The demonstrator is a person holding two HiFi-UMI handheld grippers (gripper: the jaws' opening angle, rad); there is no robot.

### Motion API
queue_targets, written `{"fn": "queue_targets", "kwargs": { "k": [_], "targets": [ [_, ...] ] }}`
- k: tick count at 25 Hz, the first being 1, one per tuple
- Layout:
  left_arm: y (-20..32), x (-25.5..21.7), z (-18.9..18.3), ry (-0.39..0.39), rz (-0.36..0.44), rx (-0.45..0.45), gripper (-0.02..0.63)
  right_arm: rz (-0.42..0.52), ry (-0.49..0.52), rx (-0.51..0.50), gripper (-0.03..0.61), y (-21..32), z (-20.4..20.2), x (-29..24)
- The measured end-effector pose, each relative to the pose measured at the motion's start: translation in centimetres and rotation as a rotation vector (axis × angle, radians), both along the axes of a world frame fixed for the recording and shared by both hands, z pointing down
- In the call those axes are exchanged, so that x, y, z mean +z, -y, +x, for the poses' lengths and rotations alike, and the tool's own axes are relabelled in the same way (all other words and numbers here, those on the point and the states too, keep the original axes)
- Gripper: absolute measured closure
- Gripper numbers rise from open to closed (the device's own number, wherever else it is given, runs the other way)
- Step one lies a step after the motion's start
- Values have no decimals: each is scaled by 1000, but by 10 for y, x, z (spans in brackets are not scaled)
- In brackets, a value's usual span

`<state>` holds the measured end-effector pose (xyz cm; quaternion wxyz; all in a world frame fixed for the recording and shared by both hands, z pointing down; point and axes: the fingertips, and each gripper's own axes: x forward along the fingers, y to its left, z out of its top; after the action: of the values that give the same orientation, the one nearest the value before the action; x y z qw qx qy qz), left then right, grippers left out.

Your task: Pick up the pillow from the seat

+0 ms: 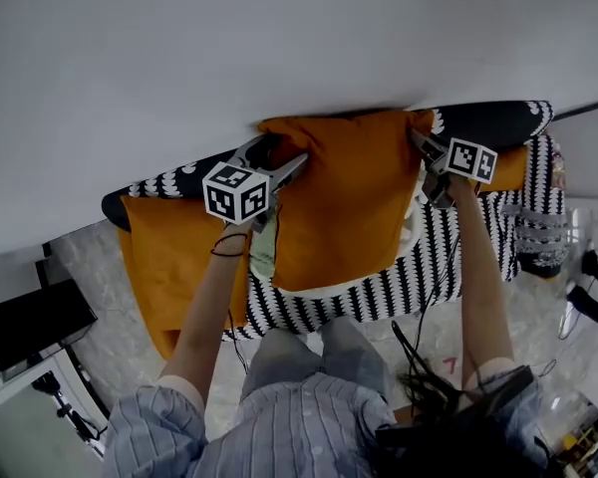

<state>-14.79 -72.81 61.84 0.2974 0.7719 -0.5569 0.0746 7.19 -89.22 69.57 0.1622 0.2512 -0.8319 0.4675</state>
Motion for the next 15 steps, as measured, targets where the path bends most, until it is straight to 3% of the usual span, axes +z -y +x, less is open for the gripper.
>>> {"fn": "queue_targets", "kwargs": {
  "k": [2, 6, 10, 15],
  "targets": [
    [0, 1, 0, -4, 6, -7, 281, -37, 42, 21, 366, -6, 0, -2],
    [-6, 2, 0, -22, -3, -4, 304, -30, 53, 63, 436, -21, 1, -9],
    [-19, -1, 5, -31, -20, 39, 379, 20, 36, 89, 471, -40, 9, -23],
    [-56, -18, 11, -63, 3, 62, 407, 34, 118, 121, 476, -82, 24, -61]
  ]
}}
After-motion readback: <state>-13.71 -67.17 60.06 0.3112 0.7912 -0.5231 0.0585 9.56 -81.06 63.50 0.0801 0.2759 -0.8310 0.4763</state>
